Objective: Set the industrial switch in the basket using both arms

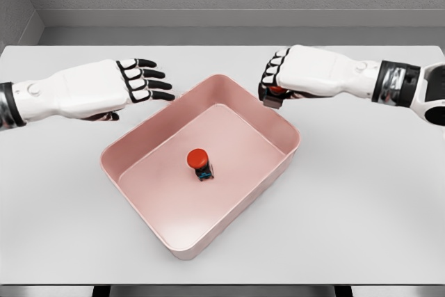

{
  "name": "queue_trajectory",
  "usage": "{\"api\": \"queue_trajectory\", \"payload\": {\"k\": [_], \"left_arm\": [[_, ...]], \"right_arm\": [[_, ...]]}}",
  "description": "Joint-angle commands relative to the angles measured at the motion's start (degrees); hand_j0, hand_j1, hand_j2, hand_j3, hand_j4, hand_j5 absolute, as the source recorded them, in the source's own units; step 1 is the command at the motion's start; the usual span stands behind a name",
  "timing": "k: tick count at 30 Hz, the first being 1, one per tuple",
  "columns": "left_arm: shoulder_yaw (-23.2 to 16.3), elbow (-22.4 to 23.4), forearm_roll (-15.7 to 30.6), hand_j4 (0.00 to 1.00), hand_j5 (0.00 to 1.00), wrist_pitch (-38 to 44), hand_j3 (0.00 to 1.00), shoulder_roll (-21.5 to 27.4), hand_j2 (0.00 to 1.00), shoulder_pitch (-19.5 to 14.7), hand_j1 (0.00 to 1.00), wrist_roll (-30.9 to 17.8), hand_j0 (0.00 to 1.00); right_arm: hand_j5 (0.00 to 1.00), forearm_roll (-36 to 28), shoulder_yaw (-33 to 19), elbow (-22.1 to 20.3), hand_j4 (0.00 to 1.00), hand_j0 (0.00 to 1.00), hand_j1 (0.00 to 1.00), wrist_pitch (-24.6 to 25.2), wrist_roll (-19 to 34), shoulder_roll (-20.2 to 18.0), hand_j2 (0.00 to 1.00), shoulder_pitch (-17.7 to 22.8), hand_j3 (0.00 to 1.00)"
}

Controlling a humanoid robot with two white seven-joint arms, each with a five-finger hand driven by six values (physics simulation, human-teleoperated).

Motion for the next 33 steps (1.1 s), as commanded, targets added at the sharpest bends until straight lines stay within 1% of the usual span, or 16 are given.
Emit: {"api": "queue_trajectory", "payload": {"k": [1, 9, 11, 16, 20, 21, 23, 25, 26, 27, 29, 30, 32, 33], "left_arm": [[-0.01, 0.25, 0.84, 1.0, 1.0, 0.04, 1.0, 6.94, 1.0, 0.09, 1.0, 0.16, 1.0], [-0.01, 0.42, 0.84, 1.0, 1.0, 0.04, 1.0, 6.94, 1.0, 0.35, 1.0, 0.16, 1.0], [-0.01, 0.42, 0.84, 1.0, 1.0, 0.04, 1.0, 6.94, 1.0, 0.53, 1.0, 0.16, 1.0], [-0.1, 0.42, 0.66, 1.0, 1.0, 0.04, 1.0, 6.94, 1.0, 0.79, 1.0, 0.07, 1.0], [-0.1, 0.42, 0.57, 1.0, 1.0, 0.04, 1.0, 6.94, 1.0, 0.71, 1.0, 0.07, 1.0], [-0.1, 0.42, 0.57, 1.0, 1.0, 0.04, 1.0, 6.94, 1.0, 0.71, 1.0, 0.07, 1.0], [-0.1, 0.51, 0.57, 1.0, 1.0, 0.04, 1.0, 6.94, 1.0, 0.71, 1.0, 0.07, 1.0], [-0.1, 0.51, 0.57, 1.0, 1.0, 0.04, 1.0, 6.94, 1.0, 0.71, 1.0, 0.07, 1.0], [-0.1, 0.51, 0.57, 1.0, 1.0, 0.04, 1.0, 6.94, 1.0, 0.71, 1.0, 0.07, 1.0], [-0.1, 0.51, 0.57, 1.0, 1.0, 0.04, 1.0, 6.94, 1.0, 0.71, 1.0, 0.07, 1.0], [-0.1, 0.51, 0.57, 1.0, 1.0, 0.04, 1.0, 6.94, 1.0, 0.71, 1.0, 0.07, 1.0], [-0.1, 0.6, 0.57, 1.0, 1.0, 0.04, 1.0, 6.94, 1.0, 0.62, 1.0, 0.07, 1.0], [-0.1, 0.6, 0.57, 1.0, 1.0, 0.04, 1.0, 6.94, 1.0, 0.62, 1.0, 0.07, 1.0], [-0.1, 0.6, 0.57, 1.0, 1.0, 0.04, 1.0, 6.94, 1.0, 0.62, 1.0, 0.07, 1.0]], "right_arm": [[0.5, -0.35, 1.24, -0.73, 0.5, 0.5, 0.5, 0.13, -0.01, 0.01, 0.5, 0.0, 0.5], [0.5, -0.26, 4.32, -2.4, 0.5, 0.5, 0.5, 0.13, 0.17, 0.28, 0.5, -0.35, 0.5], [0.5, -0.26, 4.32, -2.93, 0.5, 0.5, 0.5, 0.13, 0.17, 0.37, 0.5, -0.35, 0.5], [0.51, -0.26, 5.37, -2.93, 0.51, 0.51, 0.51, 0.13, 0.26, 1.6, 0.51, -0.88, 0.51], [0.5, -0.26, 5.46, -2.66, 0.5, 0.5, 0.5, 0.13, 0.08, 1.77, 0.5, -1.32, 0.5], [0.48, -0.26, 5.46, -2.58, 0.48, 0.48, 0.48, 0.13, 0.26, 2.3, 0.48, -1.32, 0.48], [0.48, -0.09, 5.64, -2.58, 0.48, 0.48, 0.48, 0.13, 0.61, 2.65, 0.48, -1.58, 0.48], [0.46, 1.32, 6.87, -2.4, 0.46, 0.46, 0.46, 0.13, 0.78, 4.23, 0.46, -1.76, 0.46], [0.47, 1.41, 6.87, -2.31, 0.47, 0.47, 0.47, 0.13, 0.87, 4.41, 0.47, -1.84, 0.47], [0.55, 1.5, 6.78, -2.05, 0.55, 0.55, 0.55, 0.13, 1.05, 4.41, 0.55, -2.2, 0.55], [0.63, 1.5, 6.69, -1.87, 0.63, 0.63, 0.63, 0.13, 2.1, 4.5, 0.63, -2.2, 0.63], [0.7, 1.5, 6.61, -1.87, 0.7, 0.7, 0.7, 0.13, 2.1, 4.5, 0.7, -2.2, 0.7], [0.99, 1.41, 6.61, -1.78, 0.99, 0.99, 0.99, 0.13, 1.31, 4.5, 0.99, -2.2, 0.99], [1.0, 1.41, 6.61, -1.87, 1.0, 1.0, 1.0, 0.13, 1.4, 4.5, 1.0, -2.2, 1.0]]}}
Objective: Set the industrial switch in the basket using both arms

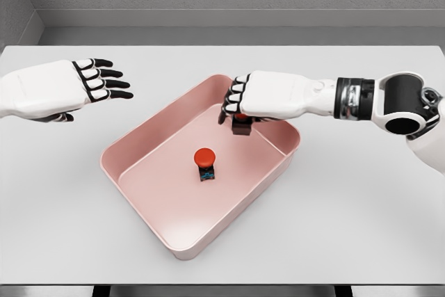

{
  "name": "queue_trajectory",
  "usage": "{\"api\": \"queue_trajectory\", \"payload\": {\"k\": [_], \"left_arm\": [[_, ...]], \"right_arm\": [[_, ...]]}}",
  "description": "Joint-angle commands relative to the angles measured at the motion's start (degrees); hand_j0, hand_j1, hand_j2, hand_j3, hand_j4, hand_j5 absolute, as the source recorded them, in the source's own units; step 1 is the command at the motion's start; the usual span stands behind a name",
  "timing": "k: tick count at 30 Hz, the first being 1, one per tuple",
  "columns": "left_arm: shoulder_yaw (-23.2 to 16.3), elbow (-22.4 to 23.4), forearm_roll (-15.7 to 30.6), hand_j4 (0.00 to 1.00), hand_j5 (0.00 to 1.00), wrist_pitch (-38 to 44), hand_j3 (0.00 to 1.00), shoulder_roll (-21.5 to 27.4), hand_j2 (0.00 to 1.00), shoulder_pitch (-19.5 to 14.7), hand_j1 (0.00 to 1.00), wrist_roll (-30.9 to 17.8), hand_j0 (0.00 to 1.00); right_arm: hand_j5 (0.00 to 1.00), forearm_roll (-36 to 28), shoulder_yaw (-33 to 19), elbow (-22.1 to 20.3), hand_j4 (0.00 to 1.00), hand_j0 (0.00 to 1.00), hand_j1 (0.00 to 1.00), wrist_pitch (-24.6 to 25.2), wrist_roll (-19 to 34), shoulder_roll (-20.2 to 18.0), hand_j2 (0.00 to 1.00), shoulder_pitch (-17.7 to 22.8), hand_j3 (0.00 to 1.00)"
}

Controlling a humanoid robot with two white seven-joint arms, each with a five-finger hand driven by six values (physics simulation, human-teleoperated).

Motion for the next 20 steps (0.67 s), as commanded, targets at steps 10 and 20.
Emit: {"api": "queue_trajectory", "payload": {"k": [10, 20], "left_arm": [[0.06, 0.2, 0.23, 1.0, 1.0, 0.03, 1.0, 0.07, 1.0, 0.09, 1.0, 0.03, 1.0], [0.14, 0.2, 0.32, 1.0, 1.0, 0.03, 1.0, 0.94, 1.0, 0.09, 1.0, 0.12, 1.0]], "right_arm": [[1.0, -1.16, -4.87, 0.8, 1.0, 1.0, 1.0, 0.13, -3.17, -4.97, 1.0, -1.76, 1.0], [1.0, -3.18, -5.04, 9.42, 1.0, 1.0, 1.0, 0.13, -3.17, -14.55, 1.0, -0.53, 1.0]]}}
